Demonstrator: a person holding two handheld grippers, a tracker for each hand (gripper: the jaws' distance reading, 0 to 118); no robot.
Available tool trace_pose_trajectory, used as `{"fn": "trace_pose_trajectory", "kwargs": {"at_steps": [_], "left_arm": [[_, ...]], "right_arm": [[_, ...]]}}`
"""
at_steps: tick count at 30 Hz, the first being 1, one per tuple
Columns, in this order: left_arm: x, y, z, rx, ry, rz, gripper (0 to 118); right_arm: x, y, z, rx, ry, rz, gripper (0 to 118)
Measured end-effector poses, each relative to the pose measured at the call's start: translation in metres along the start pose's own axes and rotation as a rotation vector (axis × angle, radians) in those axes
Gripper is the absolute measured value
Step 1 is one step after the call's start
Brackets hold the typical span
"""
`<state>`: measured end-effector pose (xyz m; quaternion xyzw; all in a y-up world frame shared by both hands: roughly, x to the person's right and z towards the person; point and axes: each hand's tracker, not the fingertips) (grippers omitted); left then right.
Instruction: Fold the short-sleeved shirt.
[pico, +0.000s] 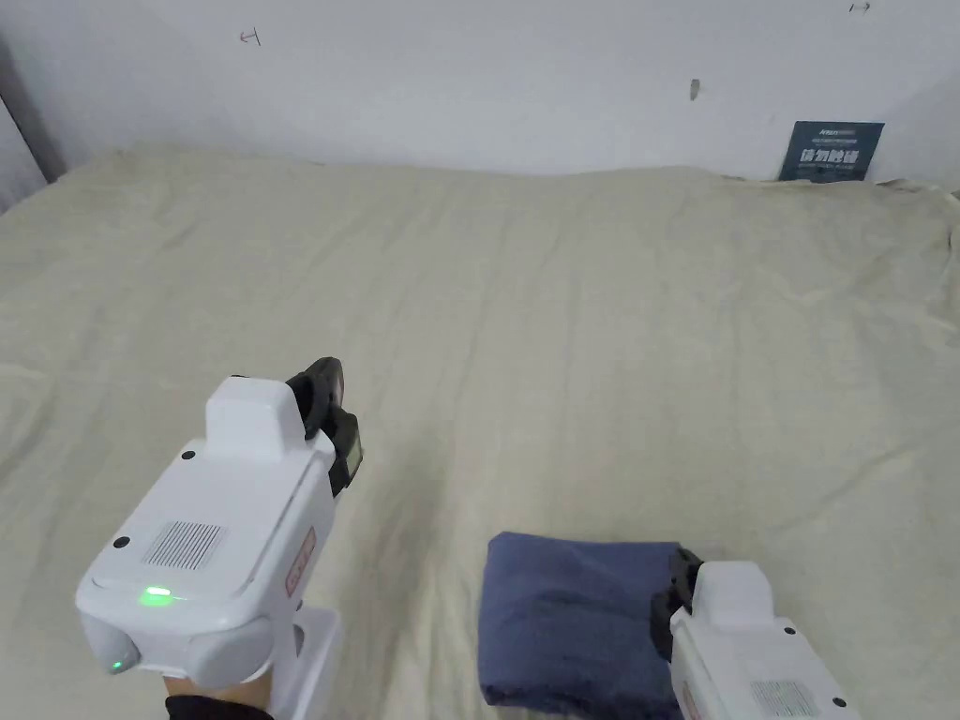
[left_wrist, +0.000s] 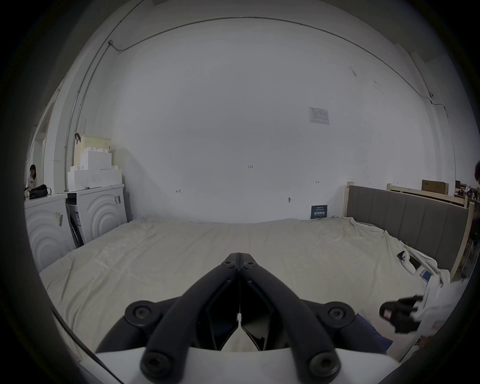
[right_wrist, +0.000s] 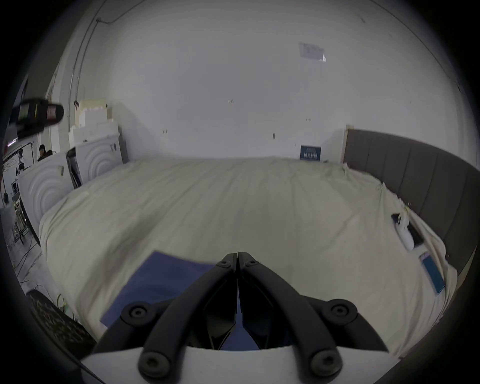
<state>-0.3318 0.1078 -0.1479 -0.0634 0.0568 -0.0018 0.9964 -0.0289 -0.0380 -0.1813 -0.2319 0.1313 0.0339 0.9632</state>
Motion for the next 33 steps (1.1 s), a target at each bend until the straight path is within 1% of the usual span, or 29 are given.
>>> {"fn": "trace_pose_trajectory", "kwargs": {"at_steps": [4,6,9,12,14,16,18,19,21,23,24,28,29,30,33], "left_arm": [[-0.003,-0.007,-0.002,-0.026,0.000,-0.014,0],[-0.004,-0.011,-0.003,-0.039,-0.006,-0.011,0],[-0.004,-0.018,-0.005,-0.068,-0.023,0.007,0],[-0.002,-0.029,-0.011,-0.152,-0.092,0.047,3],[-0.003,-0.038,-0.019,-0.241,-0.200,0.132,12],[-0.001,-0.046,-0.029,-0.345,-0.268,0.242,24],[0.002,-0.058,-0.044,-0.473,-0.326,0.331,31],[0.004,-0.065,-0.052,-0.535,-0.347,0.362,43],[0.010,-0.082,-0.068,-0.667,-0.383,0.399,74],[0.016,-0.101,-0.080,-0.761,-0.426,0.411,89],[0.019,-0.110,-0.086,-0.805,-0.450,0.413,91],[0.024,-0.140,-0.108,-0.943,-0.539,0.458,91],[0.026,-0.145,-0.115,-0.995,-0.540,0.449,92],[0.028,-0.149,-0.120,-1.016,-0.526,0.451,91],[0.030,-0.162,-0.132,-1.028,-0.544,0.451,89]], "right_arm": [[-0.001,-0.036,-0.014,-0.075,-0.001,0.033,0],[0.002,-0.052,-0.020,-0.114,0.000,0.020,0],[0.006,-0.072,-0.028,-0.180,-0.009,0.022,0],[0.013,-0.079,-0.028,-0.141,0.001,0.025,0],[0.015,-0.084,-0.028,-0.129,0.015,0.006,0],[0.018,-0.086,-0.030,-0.124,0.018,-0.008,0],[0.016,-0.085,-0.028,-0.123,0.018,-0.007,0],[0.016,-0.085,-0.028,-0.125,0.018,-0.002,0],[0.016,-0.084,-0.028,-0.129,0.018,-0.004,0],[0.017,-0.085,-0.027,-0.131,0.020,-0.022,0],[0.017,-0.085,-0.027,-0.131,0.019,-0.032,0],[0.017,-0.085,-0.026,-0.133,0.022,-0.039,0],[0.017,-0.084,-0.026,-0.133,0.024,-0.044,0],[0.017,-0.084,-0.026,-0.136,0.027,-0.052,0],[0.019,-0.083,-0.026,-0.141,0.037,-0.060,0]]}}
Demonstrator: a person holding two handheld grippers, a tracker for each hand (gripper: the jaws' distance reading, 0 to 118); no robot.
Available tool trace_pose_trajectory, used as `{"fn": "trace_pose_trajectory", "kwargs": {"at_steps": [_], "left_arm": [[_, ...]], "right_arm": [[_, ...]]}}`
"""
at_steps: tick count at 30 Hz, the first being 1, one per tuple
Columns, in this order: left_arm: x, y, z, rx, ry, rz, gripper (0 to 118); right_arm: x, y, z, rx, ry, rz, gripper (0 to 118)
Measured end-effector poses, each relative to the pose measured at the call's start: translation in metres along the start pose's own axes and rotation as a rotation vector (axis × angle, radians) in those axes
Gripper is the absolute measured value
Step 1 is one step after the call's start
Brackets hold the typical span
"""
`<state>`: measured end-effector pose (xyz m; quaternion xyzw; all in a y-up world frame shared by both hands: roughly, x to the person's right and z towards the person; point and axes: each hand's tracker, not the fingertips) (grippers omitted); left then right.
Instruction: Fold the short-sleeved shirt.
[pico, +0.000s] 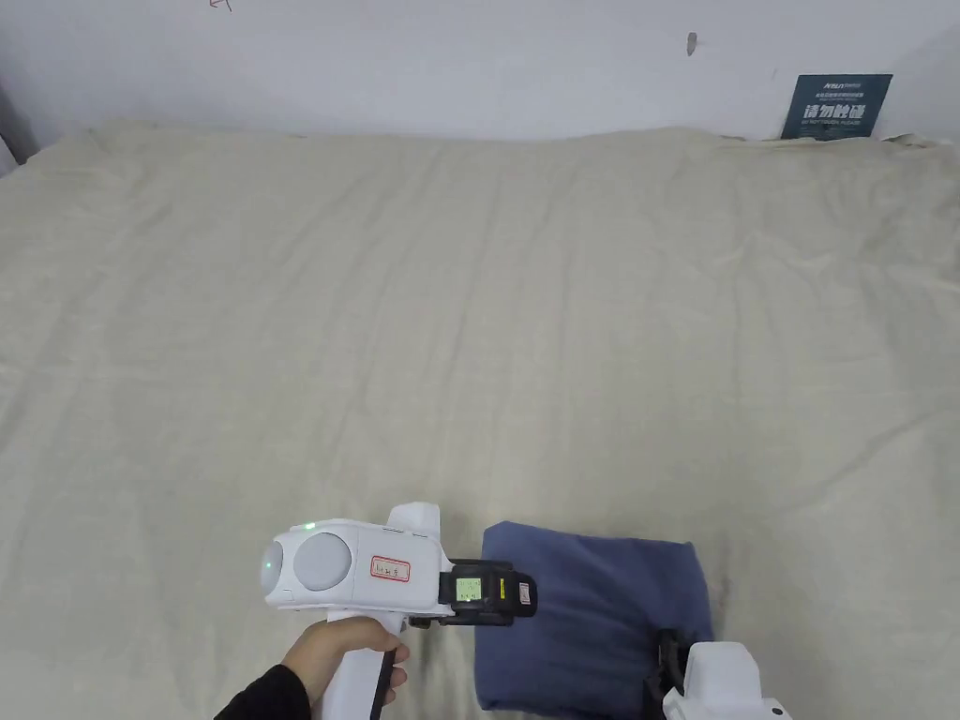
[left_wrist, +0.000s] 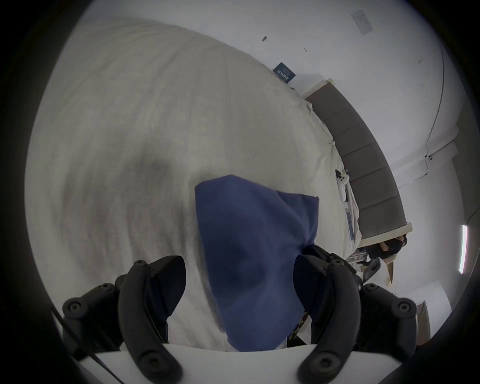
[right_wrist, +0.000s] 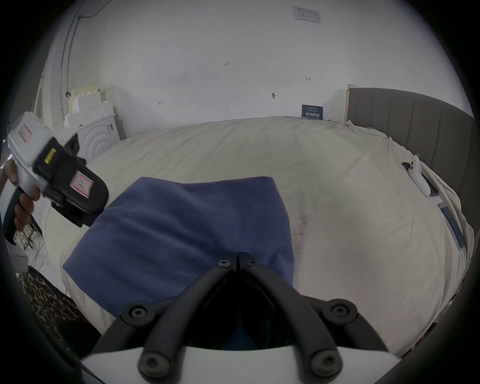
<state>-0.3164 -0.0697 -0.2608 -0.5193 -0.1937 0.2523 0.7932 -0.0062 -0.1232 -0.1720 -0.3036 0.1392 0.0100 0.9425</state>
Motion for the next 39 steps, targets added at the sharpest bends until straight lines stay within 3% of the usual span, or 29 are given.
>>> {"fn": "trace_pose_trajectory", "kwargs": {"at_steps": [6,8,12,15,17,23,29,39], "left_arm": [[-0.015,0.003,-0.022,-0.079,-0.069,0.082,51],[-0.014,0.001,-0.025,-0.084,-0.124,0.094,42],[-0.011,-0.003,-0.030,-0.091,-0.075,0.059,25],[-0.007,-0.005,-0.025,-0.066,-0.070,0.043,22],[0.003,-0.005,-0.018,-0.052,-0.062,-0.054,18],[0.015,0.019,0.016,-0.009,-0.080,-0.108,17],[-0.018,0.048,0.074,0.018,0.076,-0.195,16],[-0.117,0.076,0.211,0.070,0.424,-0.178,16]], "right_arm": [[-0.001,0.000,0.000,-0.002,0.002,-0.001,0],[0.000,0.000,0.000,-0.001,0.005,-0.004,0],[-0.003,0.006,0.004,-0.007,0.014,-0.001,0],[-0.004,0.019,0.010,-0.034,0.032,-0.007,0],[0.003,0.029,0.014,-0.034,0.053,-0.013,0],[0.013,0.085,0.046,0.163,0.046,0.000,0],[0.009,0.158,0.082,0.319,0.008,0.028,0],[-0.013,0.230,0.112,0.457,-0.030,0.079,0]]}}
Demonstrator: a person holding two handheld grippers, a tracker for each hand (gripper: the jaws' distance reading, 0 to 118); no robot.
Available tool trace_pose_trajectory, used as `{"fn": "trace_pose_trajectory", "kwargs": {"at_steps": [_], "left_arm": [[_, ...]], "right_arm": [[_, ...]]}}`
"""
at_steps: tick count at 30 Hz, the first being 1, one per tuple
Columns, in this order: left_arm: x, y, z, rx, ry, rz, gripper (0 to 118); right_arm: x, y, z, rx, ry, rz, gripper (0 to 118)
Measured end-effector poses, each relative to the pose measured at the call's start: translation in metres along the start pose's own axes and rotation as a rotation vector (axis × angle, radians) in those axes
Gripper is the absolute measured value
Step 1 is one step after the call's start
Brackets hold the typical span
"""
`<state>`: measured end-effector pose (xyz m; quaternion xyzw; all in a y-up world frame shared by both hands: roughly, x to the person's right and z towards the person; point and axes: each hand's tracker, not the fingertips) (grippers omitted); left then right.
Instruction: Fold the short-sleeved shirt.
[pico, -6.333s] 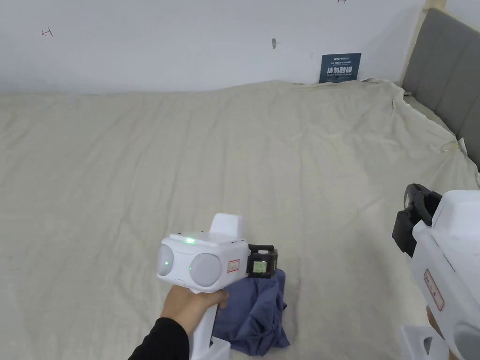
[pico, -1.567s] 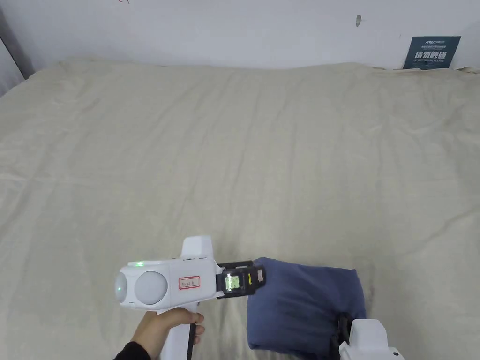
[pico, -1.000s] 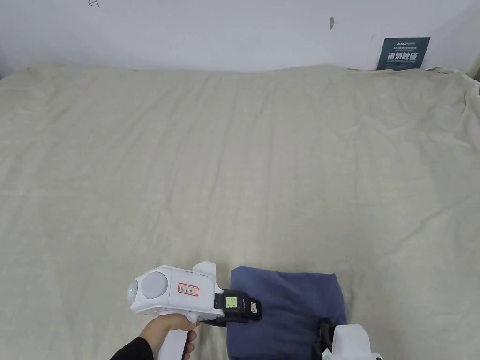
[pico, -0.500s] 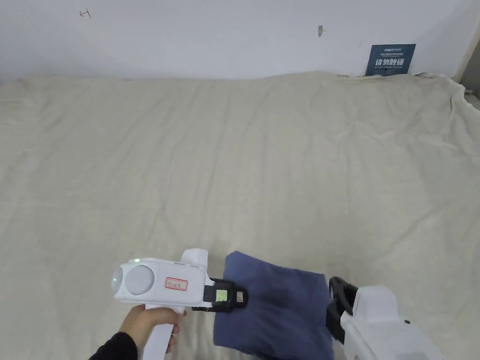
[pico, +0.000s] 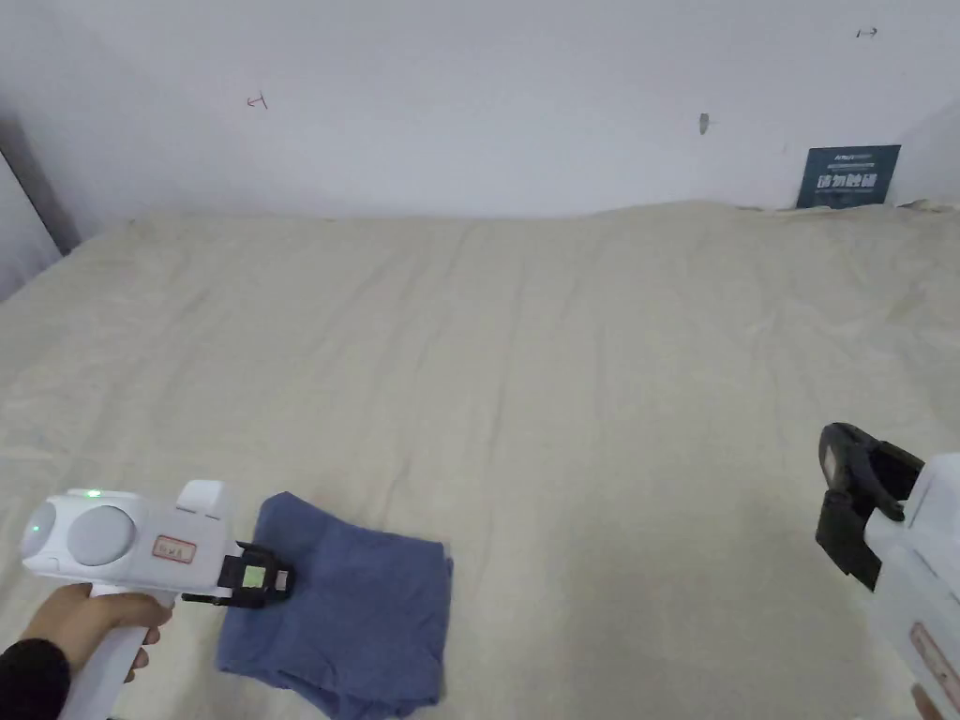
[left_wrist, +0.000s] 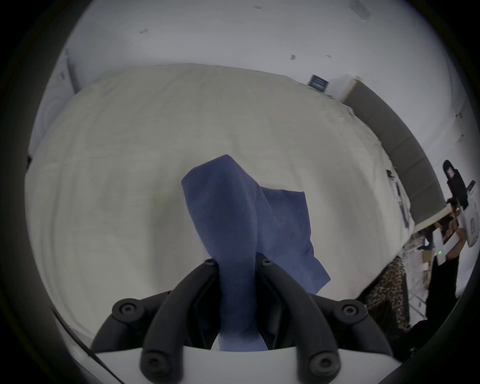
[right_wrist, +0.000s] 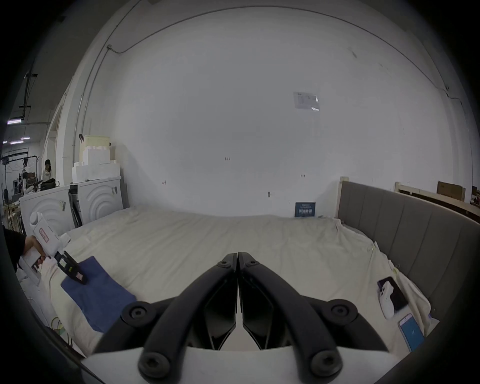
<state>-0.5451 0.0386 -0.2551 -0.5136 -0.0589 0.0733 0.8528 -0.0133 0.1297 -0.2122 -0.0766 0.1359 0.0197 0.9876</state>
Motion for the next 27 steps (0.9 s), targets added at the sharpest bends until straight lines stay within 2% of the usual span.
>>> {"fn": "trace_pose_trajectory", "kwargs": {"at_steps": [2,4,5,10,12,18,20,23,26,27], "left_arm": [[-0.030,-0.001,0.012,-0.004,0.063,0.009,16],[-0.054,-0.002,0.025,-0.020,0.114,0.031,16],[-0.069,-0.003,0.029,-0.023,0.137,0.040,16],[-0.120,-0.011,0.030,-0.083,0.267,0.090,16],[-0.156,-0.017,0.011,-0.099,0.292,0.100,16],[-0.172,-0.039,-0.044,-0.170,0.383,0.167,17],[-0.157,-0.049,-0.042,-0.136,0.426,0.178,20],[-0.157,-0.049,-0.045,-0.093,0.474,0.240,40],[-0.150,-0.053,-0.038,-0.052,0.577,0.260,71],[-0.143,-0.056,-0.033,-0.024,0.611,0.258,87]], "right_arm": [[-0.008,0.006,-0.003,0.008,0.001,0.010,0],[-0.017,0.008,-0.007,0.015,-0.002,0.053,0],[-0.008,-0.001,-0.017,0.016,-0.005,0.066,0],[-0.017,-0.014,-0.036,-0.005,-0.001,0.068,0],[-0.022,-0.019,-0.042,-0.023,0.002,0.069,0],[-0.023,-0.036,-0.054,-0.068,0.004,0.056,0],[-0.022,-0.039,-0.053,-0.077,0.004,0.058,0],[-0.017,-0.042,-0.051,-0.088,0.009,0.055,0],[-0.015,-0.038,-0.048,-0.077,0.013,0.059,0],[-0.013,-0.035,-0.046,-0.069,0.017,0.055,0]]}}
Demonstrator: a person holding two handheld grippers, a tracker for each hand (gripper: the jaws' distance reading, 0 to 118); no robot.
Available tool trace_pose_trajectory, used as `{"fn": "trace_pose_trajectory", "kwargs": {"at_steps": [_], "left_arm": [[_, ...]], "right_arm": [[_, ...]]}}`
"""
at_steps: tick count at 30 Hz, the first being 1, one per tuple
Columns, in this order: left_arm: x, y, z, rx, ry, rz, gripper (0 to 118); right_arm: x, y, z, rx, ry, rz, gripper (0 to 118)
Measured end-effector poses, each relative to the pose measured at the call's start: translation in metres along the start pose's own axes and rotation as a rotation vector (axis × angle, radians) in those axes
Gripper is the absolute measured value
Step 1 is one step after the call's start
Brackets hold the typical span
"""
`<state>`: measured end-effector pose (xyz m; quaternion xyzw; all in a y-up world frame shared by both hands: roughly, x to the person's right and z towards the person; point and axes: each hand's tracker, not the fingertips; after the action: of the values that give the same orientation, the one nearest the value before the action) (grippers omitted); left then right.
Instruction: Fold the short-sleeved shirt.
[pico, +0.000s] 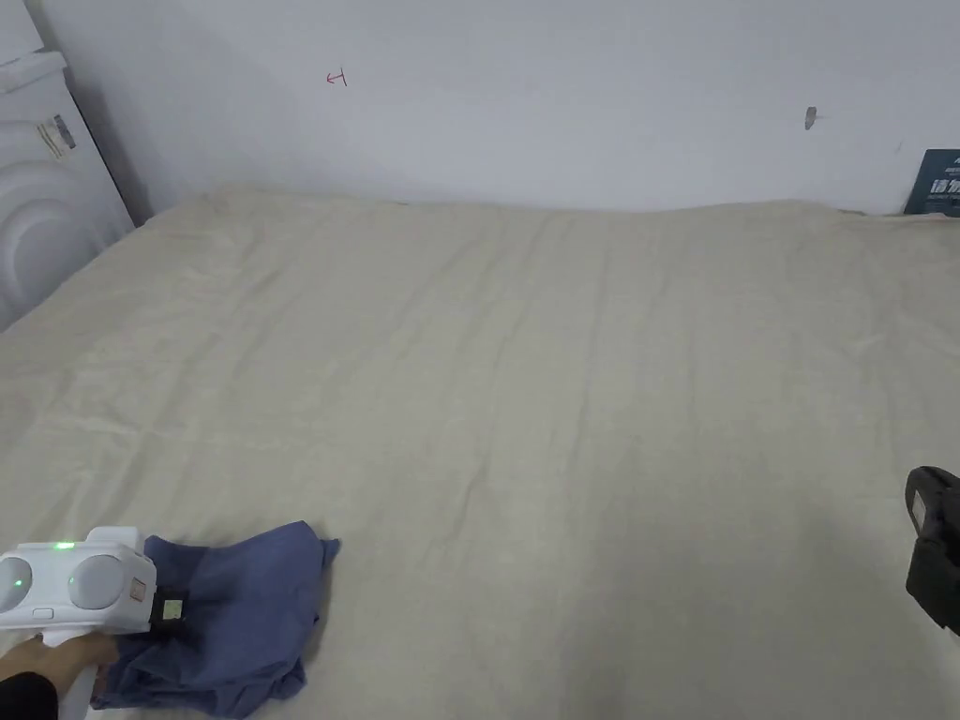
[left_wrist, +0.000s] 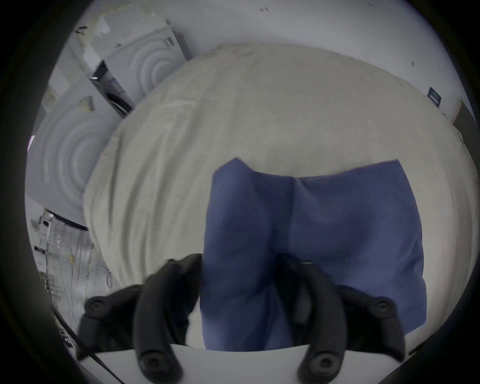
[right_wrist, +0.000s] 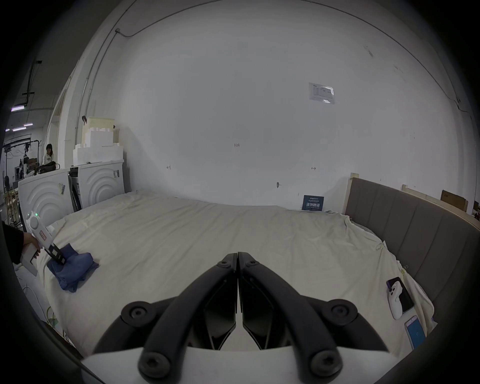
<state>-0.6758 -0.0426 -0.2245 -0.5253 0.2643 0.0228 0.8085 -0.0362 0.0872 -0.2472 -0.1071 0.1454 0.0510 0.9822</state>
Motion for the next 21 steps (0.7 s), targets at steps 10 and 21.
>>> {"fn": "trace_pose_trajectory", "kwargs": {"at_steps": [10,21], "left_arm": [[0.023,-0.025,0.147,0.484,-0.070,0.137,102],[0.083,-0.042,0.305,0.925,-0.125,0.129,101]], "right_arm": [[0.000,0.030,0.035,0.076,0.004,0.016,0],[0.011,0.064,0.082,0.183,-0.020,0.002,0]]}}
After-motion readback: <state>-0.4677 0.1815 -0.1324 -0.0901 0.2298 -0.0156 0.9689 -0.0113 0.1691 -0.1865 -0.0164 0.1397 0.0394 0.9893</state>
